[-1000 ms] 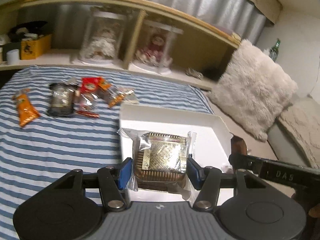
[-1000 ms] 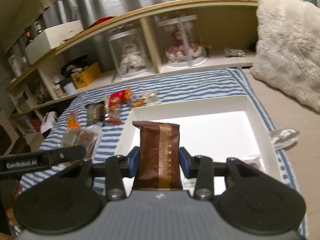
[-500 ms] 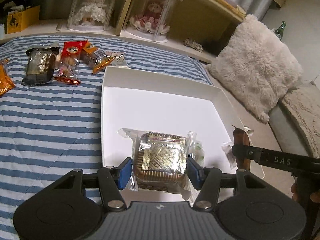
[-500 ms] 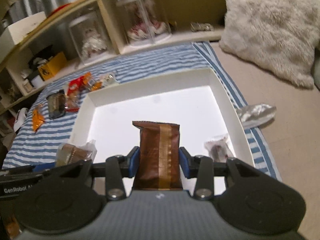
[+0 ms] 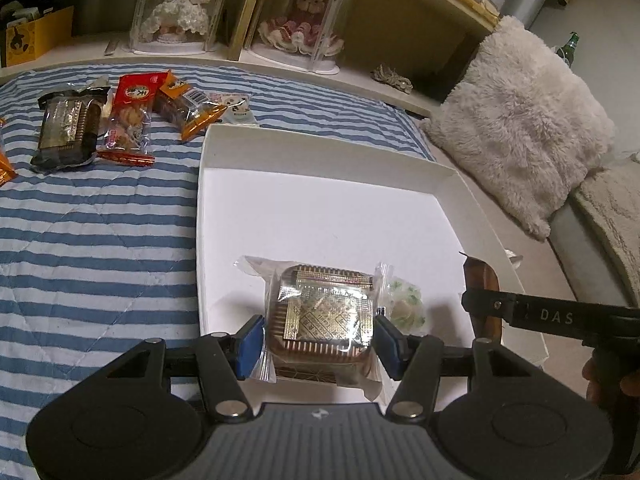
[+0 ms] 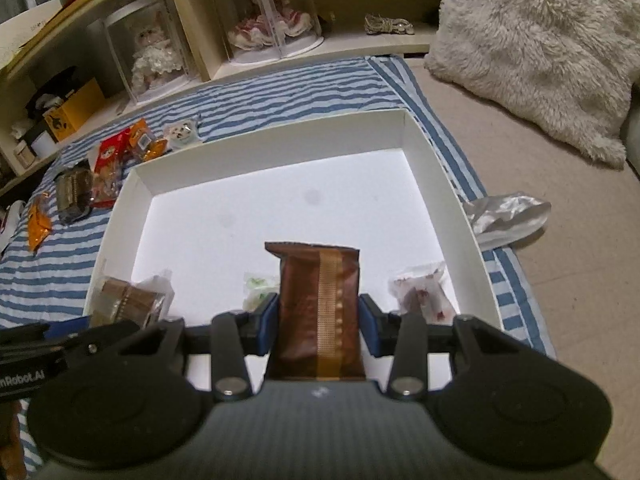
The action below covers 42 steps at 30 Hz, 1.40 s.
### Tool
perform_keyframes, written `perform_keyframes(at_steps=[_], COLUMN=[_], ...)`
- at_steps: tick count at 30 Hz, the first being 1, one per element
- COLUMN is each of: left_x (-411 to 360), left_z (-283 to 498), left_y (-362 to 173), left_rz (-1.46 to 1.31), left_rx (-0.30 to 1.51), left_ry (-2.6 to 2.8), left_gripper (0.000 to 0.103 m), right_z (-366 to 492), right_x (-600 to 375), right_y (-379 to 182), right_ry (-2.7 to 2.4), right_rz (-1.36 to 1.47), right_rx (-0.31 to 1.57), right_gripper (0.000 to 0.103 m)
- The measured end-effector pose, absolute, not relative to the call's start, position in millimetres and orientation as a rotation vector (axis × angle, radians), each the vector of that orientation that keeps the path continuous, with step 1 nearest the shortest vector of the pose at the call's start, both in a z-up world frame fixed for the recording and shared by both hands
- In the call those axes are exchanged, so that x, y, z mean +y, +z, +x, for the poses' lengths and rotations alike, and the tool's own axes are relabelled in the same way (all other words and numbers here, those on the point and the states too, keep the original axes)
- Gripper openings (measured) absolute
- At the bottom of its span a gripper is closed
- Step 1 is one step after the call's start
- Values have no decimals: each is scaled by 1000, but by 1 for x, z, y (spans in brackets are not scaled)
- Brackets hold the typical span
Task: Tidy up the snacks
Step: 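Carry the cake and chocolate bar into the tray and open both grippers, then withdraw both tools and move the left gripper toward the orange bar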
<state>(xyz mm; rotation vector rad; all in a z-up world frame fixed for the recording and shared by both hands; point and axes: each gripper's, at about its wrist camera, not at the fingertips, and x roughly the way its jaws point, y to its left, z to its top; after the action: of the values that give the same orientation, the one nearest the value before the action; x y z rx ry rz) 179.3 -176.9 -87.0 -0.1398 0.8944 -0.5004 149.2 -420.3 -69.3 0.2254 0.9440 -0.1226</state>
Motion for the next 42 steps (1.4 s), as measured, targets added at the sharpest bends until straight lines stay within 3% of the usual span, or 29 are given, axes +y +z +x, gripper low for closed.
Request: perform_keyframes(at_steps=[7, 11, 13, 16, 28, 33, 42], left_x=[-183, -180, -178, -178, -170, -166, -150], left_z=[186, 184, 182, 178, 167, 162, 154], left_y=[-93, -88, -83, -77, -64, -62, -59], left_rz=[-139, -142, -131, -97, -2, 3, 21], left_rx=[896, 891, 881, 881, 902, 907, 905], left_ry=[-506, -517, -516, -507, -442, -426, -373], left_gripper=[62, 76, 84, 85, 102, 103, 103], right_z=[153, 156, 157, 156, 135, 130, 123], right_x=[-423, -423, -423, -423, -411, -404, -400], right_y=[-71, -74, -74, -72, -66, -64, -61], right_ry=[-118, -116, -125, -125, -117, -97, -114], right_rz=[243, 234, 232, 245, 169, 155, 153], right_rx=[922, 922, 929, 949, 993, 992, 1005], right_gripper=[48, 51, 61, 73, 95, 102, 102])
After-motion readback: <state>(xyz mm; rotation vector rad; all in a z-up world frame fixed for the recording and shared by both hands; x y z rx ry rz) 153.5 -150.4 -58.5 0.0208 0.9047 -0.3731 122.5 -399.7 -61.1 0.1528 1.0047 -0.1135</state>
